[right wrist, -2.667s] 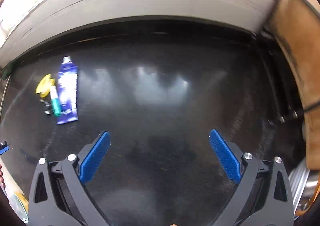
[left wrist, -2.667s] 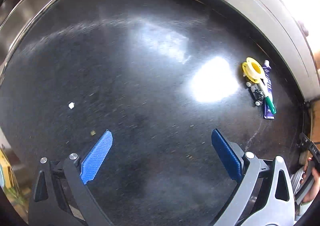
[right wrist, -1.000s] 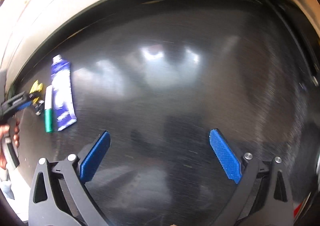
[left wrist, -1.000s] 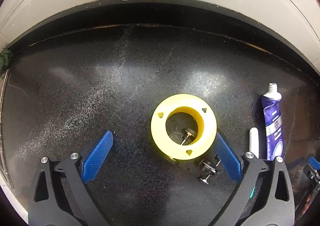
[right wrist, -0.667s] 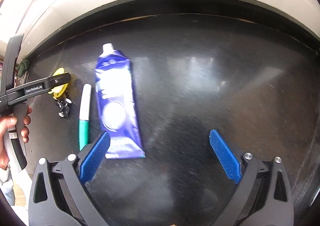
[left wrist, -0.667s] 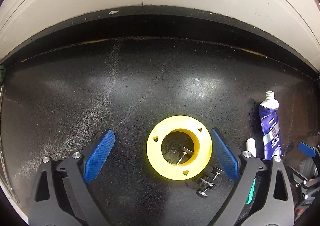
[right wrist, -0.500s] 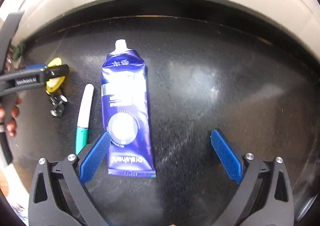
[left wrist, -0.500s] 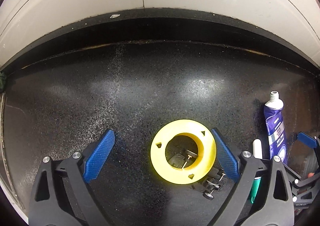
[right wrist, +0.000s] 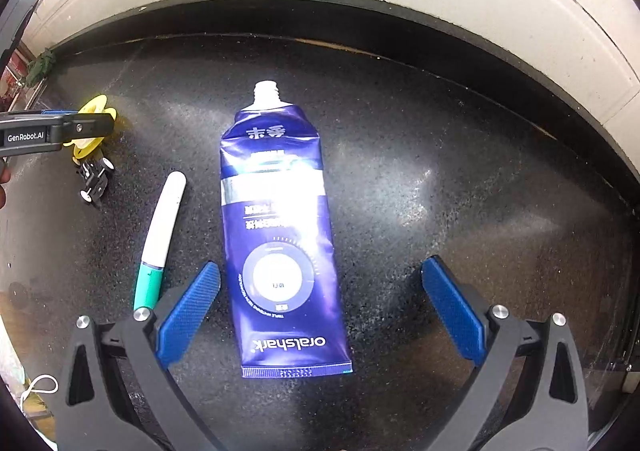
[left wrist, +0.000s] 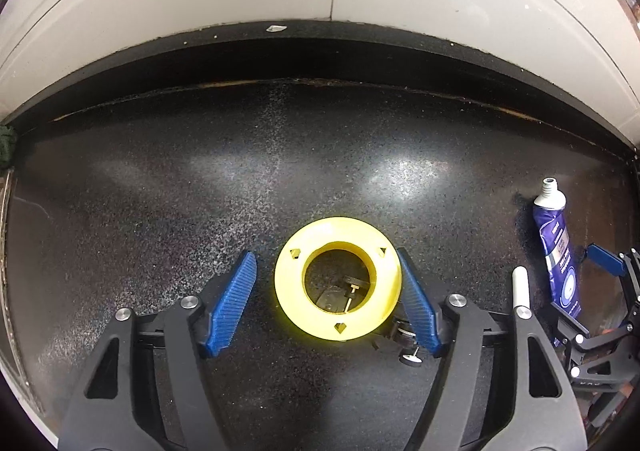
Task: Collect trash
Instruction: 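Grasp the yellow tape reel with the left gripper, then grasp the blue toothpaste tube with the right gripper while the left gripper holds the reel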
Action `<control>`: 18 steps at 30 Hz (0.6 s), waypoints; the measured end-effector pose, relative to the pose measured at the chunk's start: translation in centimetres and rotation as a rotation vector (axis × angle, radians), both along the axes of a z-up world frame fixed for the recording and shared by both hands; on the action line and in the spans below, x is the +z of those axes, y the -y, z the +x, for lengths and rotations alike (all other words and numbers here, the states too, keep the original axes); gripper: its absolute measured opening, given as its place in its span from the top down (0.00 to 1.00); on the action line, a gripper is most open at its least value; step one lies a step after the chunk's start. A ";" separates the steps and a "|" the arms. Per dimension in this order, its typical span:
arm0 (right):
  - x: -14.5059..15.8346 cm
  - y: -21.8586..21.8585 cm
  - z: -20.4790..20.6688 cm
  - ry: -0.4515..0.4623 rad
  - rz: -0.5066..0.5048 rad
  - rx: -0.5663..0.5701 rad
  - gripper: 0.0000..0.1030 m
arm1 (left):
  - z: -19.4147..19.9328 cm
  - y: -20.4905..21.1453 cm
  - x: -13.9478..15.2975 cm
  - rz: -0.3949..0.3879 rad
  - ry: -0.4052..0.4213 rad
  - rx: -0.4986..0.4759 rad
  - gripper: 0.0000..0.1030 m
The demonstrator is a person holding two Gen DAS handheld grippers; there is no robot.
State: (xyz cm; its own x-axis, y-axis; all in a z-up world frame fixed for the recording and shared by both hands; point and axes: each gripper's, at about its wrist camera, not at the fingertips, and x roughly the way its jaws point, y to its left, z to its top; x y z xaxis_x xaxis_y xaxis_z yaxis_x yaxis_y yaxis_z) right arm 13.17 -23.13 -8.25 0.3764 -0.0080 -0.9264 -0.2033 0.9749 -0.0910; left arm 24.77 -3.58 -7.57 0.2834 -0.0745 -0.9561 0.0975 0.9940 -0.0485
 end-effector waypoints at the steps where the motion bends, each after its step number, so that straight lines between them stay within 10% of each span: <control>1: 0.2 -0.2 0.2 -0.001 0.000 0.001 0.05 | -0.5 -0.7 0.2 -0.003 0.003 0.009 0.47; 10: 1.8 0.2 1.6 -0.007 0.003 0.031 0.07 | -2.9 -7.2 2.5 -0.045 0.042 0.161 0.47; 12: 2.8 0.1 0.8 0.033 0.013 0.060 0.50 | -4.1 -8.2 3.3 -0.033 0.055 0.188 0.47; 18: 4.8 1.0 1.1 0.002 0.094 -0.001 0.50 | -8.2 -10.6 6.2 -0.015 0.100 0.254 0.47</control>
